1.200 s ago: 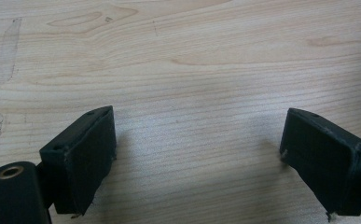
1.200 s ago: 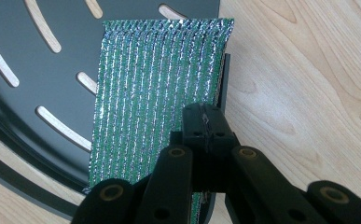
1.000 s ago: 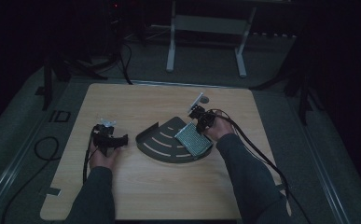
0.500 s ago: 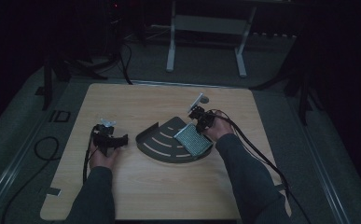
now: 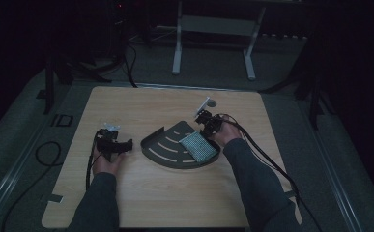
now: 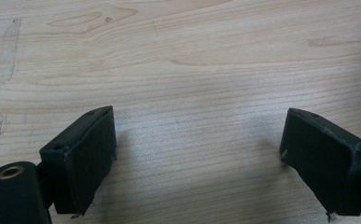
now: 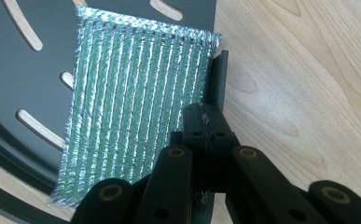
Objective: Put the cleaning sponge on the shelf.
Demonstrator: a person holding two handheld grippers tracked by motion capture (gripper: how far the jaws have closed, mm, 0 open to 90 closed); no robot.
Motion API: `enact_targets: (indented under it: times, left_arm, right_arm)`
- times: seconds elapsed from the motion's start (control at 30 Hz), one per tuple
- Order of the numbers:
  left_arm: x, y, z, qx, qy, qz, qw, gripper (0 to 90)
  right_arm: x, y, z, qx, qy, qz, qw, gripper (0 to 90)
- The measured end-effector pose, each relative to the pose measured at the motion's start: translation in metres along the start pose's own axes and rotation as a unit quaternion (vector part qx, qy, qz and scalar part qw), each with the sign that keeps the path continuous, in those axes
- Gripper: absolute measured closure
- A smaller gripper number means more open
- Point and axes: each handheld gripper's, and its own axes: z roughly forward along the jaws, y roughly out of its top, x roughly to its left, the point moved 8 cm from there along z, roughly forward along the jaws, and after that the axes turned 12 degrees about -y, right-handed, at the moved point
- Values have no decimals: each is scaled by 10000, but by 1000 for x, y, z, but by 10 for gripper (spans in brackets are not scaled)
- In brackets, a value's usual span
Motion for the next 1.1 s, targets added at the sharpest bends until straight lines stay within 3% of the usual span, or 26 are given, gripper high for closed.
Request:
enact_targets:
  times: [0.3,0.6,1.1]
  left_arm:
    - [0,0,0,1,0,0,10000,110]
    - [0,0,0,-1,1,-1,10000,110]
    - [0,0,0,4,0,1,10000,110]
  right_arm:
    - [-2,0,-8,-179,25,44,9998,823]
    - [-9,-4,-17,-456,183,308,9983,725]
    - [-32,-34,-21,-570,340,750,9950,676]
